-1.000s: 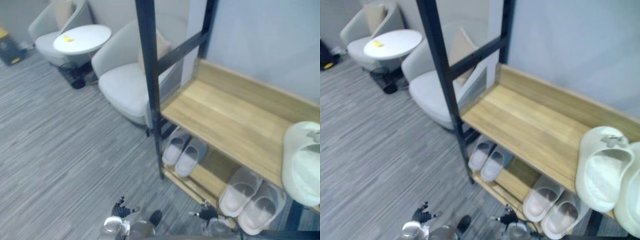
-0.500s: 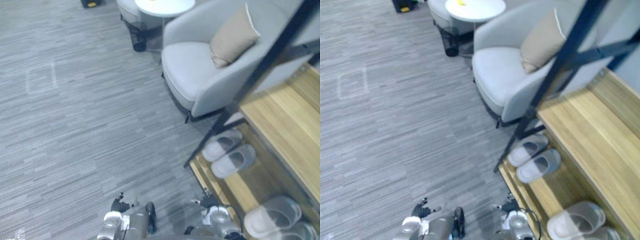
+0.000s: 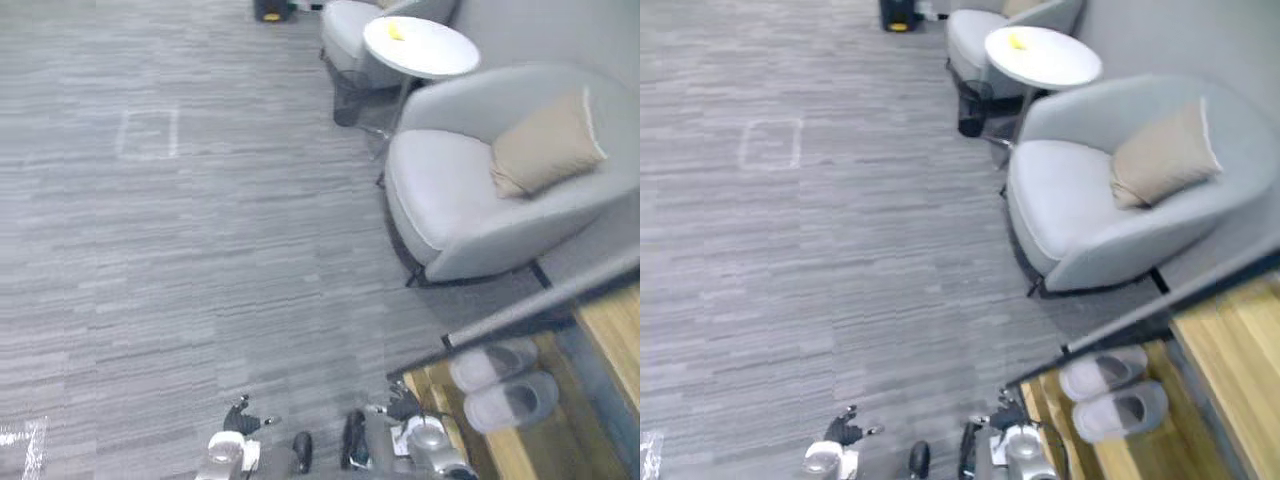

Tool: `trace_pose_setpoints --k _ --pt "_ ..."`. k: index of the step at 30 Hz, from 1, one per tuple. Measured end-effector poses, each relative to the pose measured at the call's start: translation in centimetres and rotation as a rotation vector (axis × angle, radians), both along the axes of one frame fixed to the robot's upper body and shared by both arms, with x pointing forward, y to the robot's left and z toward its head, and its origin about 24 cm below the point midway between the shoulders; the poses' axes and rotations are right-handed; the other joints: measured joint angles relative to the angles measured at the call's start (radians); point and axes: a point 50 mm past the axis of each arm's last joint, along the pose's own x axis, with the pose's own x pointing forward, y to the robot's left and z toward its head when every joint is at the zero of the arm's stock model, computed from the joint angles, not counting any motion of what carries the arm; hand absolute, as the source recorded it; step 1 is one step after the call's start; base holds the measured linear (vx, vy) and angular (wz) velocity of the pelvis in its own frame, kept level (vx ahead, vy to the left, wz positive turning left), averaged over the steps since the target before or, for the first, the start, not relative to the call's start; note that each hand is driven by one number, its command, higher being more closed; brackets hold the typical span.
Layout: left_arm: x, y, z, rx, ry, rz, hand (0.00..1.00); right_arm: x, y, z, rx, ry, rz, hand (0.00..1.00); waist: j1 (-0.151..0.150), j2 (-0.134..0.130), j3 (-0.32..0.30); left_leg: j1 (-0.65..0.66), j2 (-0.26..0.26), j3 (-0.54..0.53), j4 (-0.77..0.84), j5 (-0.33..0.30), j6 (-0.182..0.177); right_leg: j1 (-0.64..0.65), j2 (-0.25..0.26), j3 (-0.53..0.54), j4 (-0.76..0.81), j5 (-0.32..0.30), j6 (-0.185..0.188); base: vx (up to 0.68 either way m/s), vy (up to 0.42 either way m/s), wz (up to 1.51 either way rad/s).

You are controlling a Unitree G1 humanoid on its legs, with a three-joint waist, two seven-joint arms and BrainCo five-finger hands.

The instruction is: Organize the slippers on the shoe rack

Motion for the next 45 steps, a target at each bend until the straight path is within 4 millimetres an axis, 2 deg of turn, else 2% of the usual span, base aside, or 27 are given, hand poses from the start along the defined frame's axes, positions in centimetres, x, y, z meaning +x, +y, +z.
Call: trace_pose_setpoints --k 1,2,4,5,6,9,11,13,14,15,17,20,22,25,28,30,31,32,34,35,36,37,38,40,41,42,45 --pt "-0.3 0.3 -0.1 -0.002 0.004 0.026 0.0 -0.1 0.1 -0.1 0.003 0.004 0.001 0.0 -0.001 -0.013 -0.008 -0.003 -0.004 -0.021 0.044 -0.02 -0.015 0.011 0.004 -0.012 -0.038 0.046 -0.021 0.63 -0.248 1.57" --pt "-0.3 0.5 -0.1 -0.008 0.005 0.064 0.0 -0.1 0.2 -0.1 0.006 0.005 0.001 0.0 0.007 0.0 -0.013 -0.051 0.001 -0.027 0.175 -0.07 -0.069 0.051 0.016 -0.056 -0.096 0.079 -0.048 0.63 -0.214 1.17" --pt "-0.3 0.6 0.1 -0.02 -0.014 0.11 0.0 0.3 0.2 0.1 0.0 -0.007 0.008 0.0 0.015 0.026 0.0 -0.198 0.024 0.075 0.502 -0.059 -0.179 0.167 0.051 -0.07 -0.204 0.071 -0.062 0.58 -0.166 0.73" --pt "-0.4 0.7 0.1 -0.028 -0.023 0.136 0.0 0.3 0.3 0.1 0.0 -0.001 0.014 0.0 0.022 0.03 0.004 -0.226 0.053 0.141 0.576 -0.069 -0.175 0.202 0.065 -0.073 -0.226 0.066 -0.067 0.52 -0.162 0.3" --pt "-0.2 0.9 0.3 -0.036 -0.043 0.167 0.0 0.2 0.6 0.0 0.005 0.001 0.022 0.0 0.036 0.032 0.014 -0.257 0.114 0.241 0.67 -0.104 -0.135 0.278 0.08 -0.076 -0.263 0.05 -0.082 0.38 -0.124 0.11" --pt "0.6 1.2 0.8 -0.026 -0.088 0.183 0.0 1.0 0.8 0.4 -0.002 -0.022 0.036 0.0 0.055 0.008 0.03 -0.361 0.172 0.364 0.624 -0.148 -0.107 0.38 0.058 -0.103 -0.323 0.033 -0.073 0.42 -0.084 0.1" --pt "1.5 1.2 1.2 -0.029 -0.12 0.183 0.0 1.4 0.4 0.6 -0.016 -0.034 0.035 0.0 0.061 -0.002 0.038 -0.453 0.166 0.41 0.542 -0.136 -0.105 0.432 0.03 -0.149 -0.377 0.002 -0.029 0.4 0.015 0.38" --pt "1.8 0.9 1.3 -0.045 -0.135 0.191 0.0 1.3 -0.1 0.6 -0.026 -0.033 0.022 0.0 0.064 0.014 0.036 -0.508 0.165 0.438 0.384 -0.052 -0.078 0.479 0.024 -0.189 -0.402 -0.026 0.004 0.45 0.089 0.54" --pt "1.9 0.7 1.3 -0.061 -0.144 0.209 0.0 1.3 -0.4 0.5 -0.026 -0.031 0.009 0.0 0.075 0.018 0.035 -0.516 0.16 0.451 0.311 0.102 -0.018 0.511 0.027 -0.2 -0.403 -0.05 0.034 0.55 0.143 0.53" --pt "2.1 1.0 1.5 -0.06 -0.155 0.226 0.0 1.5 -0.2 0.6 -0.024 -0.036 0.016 0.0 0.084 -0.008 0.03 -0.51 0.126 0.459 0.326 0.07 0.029 0.519 -0.003 -0.203 -0.392 -0.053 0.04 0.55 0.134 0.47" --pt "2.1 1.5 1.5 -0.061 -0.161 0.263 0.0 2.0 0.2 0.9 -0.015 -0.053 0.021 0.0 0.09 -0.019 0.032 -0.507 0.112 0.449 0.359 0.017 0.044 0.499 -0.024 -0.183 -0.299 -0.033 0.048 0.64 0.189 0.43" --pt "1.7 1.5 1.2 -0.061 -0.134 0.266 0.0 1.6 0.5 0.7 0.007 -0.042 -0.006 0.0 0.088 -0.023 0.036 -0.4 0.094 0.42 0.362 -0.033 0.074 0.416 -0.083 -0.126 0.079 0.018 0.078 0.59 0.22 0.51" --pt "1.0 1.4 0.8 -0.059 -0.094 0.26 0.0 0.8 1.1 0.4 0.032 -0.028 -0.004 0.0 0.083 -0.019 0.04 -0.227 0.084 0.343 0.305 -0.061 0.087 0.288 -0.074 -0.048 0.498 -0.017 0.044 0.59 0.111 0.67" --pt "0.6 1.1 0.6 -0.066 -0.076 0.262 0.0 0.4 0.9 0.4 0.035 -0.03 -0.006 0.0 0.054 -0.011 0.044 -0.07 0.083 0.268 0.201 -0.072 0.1 0.153 -0.04 -0.047 0.562 -0.085 -0.003 0.52 0.019 0.8" --pt "0.9 0.6 0.6 -0.076 -0.078 0.257 0.0 0.4 0.3 0.5 0.023 -0.048 -0.012 0.0 0.046 0.001 0.048 0.045 0.097 0.196 0.123 -0.073 0.103 0.013 0.005 -0.051 0.336 -0.13 -0.011 0.47 -0.055 0.71" --pt "0.9 0.3 0.5 -0.081 -0.077 0.251 0.0 0.7 0.2 0.7 0.02 -0.064 -0.01 0.0 0.031 0.007 0.044 0.079 0.123 0.144 0.102 -0.08 0.098 -0.043 0.044 -0.045 0.088 -0.058 0.013 0.59 -0.124 1.06" --pt "1.0 0.1 0.6 -0.083 -0.081 0.239 0.0 0.9 0.3 0.8 0.022 -0.069 -0.008 0.0 0.016 0.0 0.04 0.115 0.141 0.103 0.084 -0.092 0.073 -0.069 0.059 -0.025 -0.146 0.071 0.015 0.54 -0.16 0.92" --pt "0.9 0.1 0.5 -0.083 -0.077 0.237 0.0 0.9 0.3 0.8 0.022 -0.069 -0.008 0.0 0.011 -0.003 0.038 0.126 0.145 0.093 0.085 -0.103 0.054 -0.071 0.061 -0.017 -0.196 0.107 0.013 0.68 -0.257 1.14" --pt "0.0 0.1 0.2 -0.08 -0.052 0.242 0.0 0.8 0.4 0.7 0.024 -0.06 -0.01 0.0 0.006 -0.017 0.014 0.175 0.167 0.022 0.104 -0.146 -0.021 -0.084 0.06 0.01 -0.219 0.314 -0.044 0.69 -0.315 0.92" --pt "0.3 -0.1 0.3 -0.092 -0.062 0.251 0.0 1.2 0.4 0.9 0.026 -0.067 -0.017 0.0 0.013 0.023 0.002 0.144 0.203 -0.005 0.169 -0.123 -0.06 -0.088 0.072 -0.035 -0.152 0.249 -0.063 0.91 -0.393 0.84" --pt "0.5 -0.6 0.3 -0.118 -0.072 0.296 0.0 1.2 0.5 1.0 0.027 -0.072 -0.013 0.0 0.009 0.041 0.005 0.065 0.195 0.015 0.385 -0.023 -0.144 -0.044 0.083 -0.066 -0.111 0.168 -0.076 0.9 -0.318 0.46" --pt "-0.1 -0.7 0.1 -0.136 -0.067 0.357 0.0 0.9 1.0 0.9 0.032 -0.07 0.014 0.0 0.013 0.064 0.009 -0.015 0.192 0.044 0.62 0.158 -0.216 0.04 0.105 -0.059 -0.133 0.126 -0.082 0.9 -0.264 0.05" --pt "-0.1 -0.6 0.2 -0.137 -0.076 0.373 0.0 0.9 1.6 1.0 0.041 -0.071 0.03 0.0 0.031 0.076 0.011 -0.085 0.223 0.103 0.809 0.144 -0.228 0.119 0.127 -0.039 -0.159 0.095 -0.093 0.63 -0.092 -0.28" --pt "0.7 -0.4 0.8 -0.134 -0.118 0.373 0.0 0.6 2.7 0.9 0.074 -0.064 0.02 0.0 0.049 0.063 0.018 -0.209 0.264 0.207 0.971 0.021 -0.169 0.235 0.132 -0.012 -0.193 0.066 -0.106 0.57 -0.056 -0.28" --pt "0.8 -0.4 0.8 -0.134 -0.123 0.371 0.0 0.7 2.8 0.9 0.076 -0.066 0.02 0.0 0.053 0.062 0.018 -0.225 0.267 0.216 0.974 0.013 -0.163 0.247 0.132 -0.006 -0.197 0.064 -0.107 0.52 -0.032 -0.35" --pt "1.1 -0.1 1.2 -0.128 -0.15 0.374 0.0 1.1 3.3 1.2 0.093 -0.087 0.019 0.0 0.07 0.044 0.011 -0.335 0.287 0.276 0.96 -0.046 -0.121 0.332 0.12 0.017 -0.259 0.03 -0.09 0.52 0.025 -0.26" --pt "1.6 0.1 1.6 -0.126 -0.177 0.369 0.0 1.3 3.3 1.3 0.094 -0.089 0.003 0.0 0.077 0.036 0.014 -0.462 0.263 0.287 0.689 -0.095 -0.104 0.423 0.084 0.039 -0.293 -0.018 -0.039 0.54 0.184 -0.24"
